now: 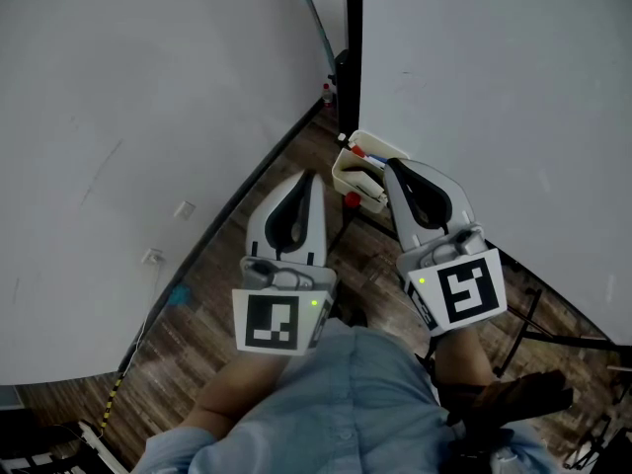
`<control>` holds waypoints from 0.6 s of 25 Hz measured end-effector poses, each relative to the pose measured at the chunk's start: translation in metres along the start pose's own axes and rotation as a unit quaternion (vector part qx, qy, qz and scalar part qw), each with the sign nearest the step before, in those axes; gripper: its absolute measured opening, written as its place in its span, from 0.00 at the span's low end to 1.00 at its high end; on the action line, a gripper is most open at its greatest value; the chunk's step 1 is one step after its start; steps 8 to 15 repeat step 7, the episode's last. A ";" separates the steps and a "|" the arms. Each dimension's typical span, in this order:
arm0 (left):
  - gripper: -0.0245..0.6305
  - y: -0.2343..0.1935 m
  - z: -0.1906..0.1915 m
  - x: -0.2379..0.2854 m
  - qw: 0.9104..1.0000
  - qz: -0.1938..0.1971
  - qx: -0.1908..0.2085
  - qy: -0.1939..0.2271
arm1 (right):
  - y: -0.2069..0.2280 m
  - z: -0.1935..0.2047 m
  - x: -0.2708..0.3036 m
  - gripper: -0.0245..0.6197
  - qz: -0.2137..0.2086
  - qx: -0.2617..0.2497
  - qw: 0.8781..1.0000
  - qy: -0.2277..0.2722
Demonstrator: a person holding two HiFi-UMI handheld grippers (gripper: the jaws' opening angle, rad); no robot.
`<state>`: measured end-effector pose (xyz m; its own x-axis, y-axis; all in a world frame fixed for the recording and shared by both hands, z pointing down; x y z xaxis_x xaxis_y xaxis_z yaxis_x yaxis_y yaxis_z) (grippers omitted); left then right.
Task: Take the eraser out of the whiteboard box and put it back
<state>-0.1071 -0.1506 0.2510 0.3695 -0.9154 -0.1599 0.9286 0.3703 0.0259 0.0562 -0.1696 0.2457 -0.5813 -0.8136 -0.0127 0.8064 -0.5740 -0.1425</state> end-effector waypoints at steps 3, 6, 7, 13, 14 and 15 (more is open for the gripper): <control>0.04 0.000 -0.001 -0.001 1.000 0.000 0.000 0.000 | -0.001 -0.001 0.000 0.04 0.000 0.000 1.000 0.001; 0.04 -0.001 0.000 -0.002 1.000 -0.001 -0.001 -0.001 | -0.002 -0.001 0.000 0.04 0.000 0.000 1.000 0.000; 0.04 -0.002 0.000 -0.002 1.000 -0.002 -0.001 0.000 | -0.002 -0.001 0.001 0.04 0.000 0.001 1.000 0.000; 0.04 -0.002 0.000 -0.002 1.000 -0.002 -0.001 0.000 | -0.002 -0.001 0.001 0.04 0.000 0.001 1.000 0.000; 0.04 -0.002 0.000 -0.002 1.000 -0.002 -0.001 0.000 | -0.002 -0.001 0.001 0.04 0.000 0.001 1.000 0.000; 0.04 -0.002 0.000 -0.002 1.000 -0.002 -0.001 0.000 | -0.002 -0.001 0.001 0.04 0.000 0.001 1.000 0.000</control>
Point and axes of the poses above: the fingertips, and each gripper's own axes: x forward along the fingers, y to its right, z out of its underside, the point moved 8 cm from there along -x, backward along the fingers, and after that the axes turned 1 degree about -y, right-handed, at the moved point
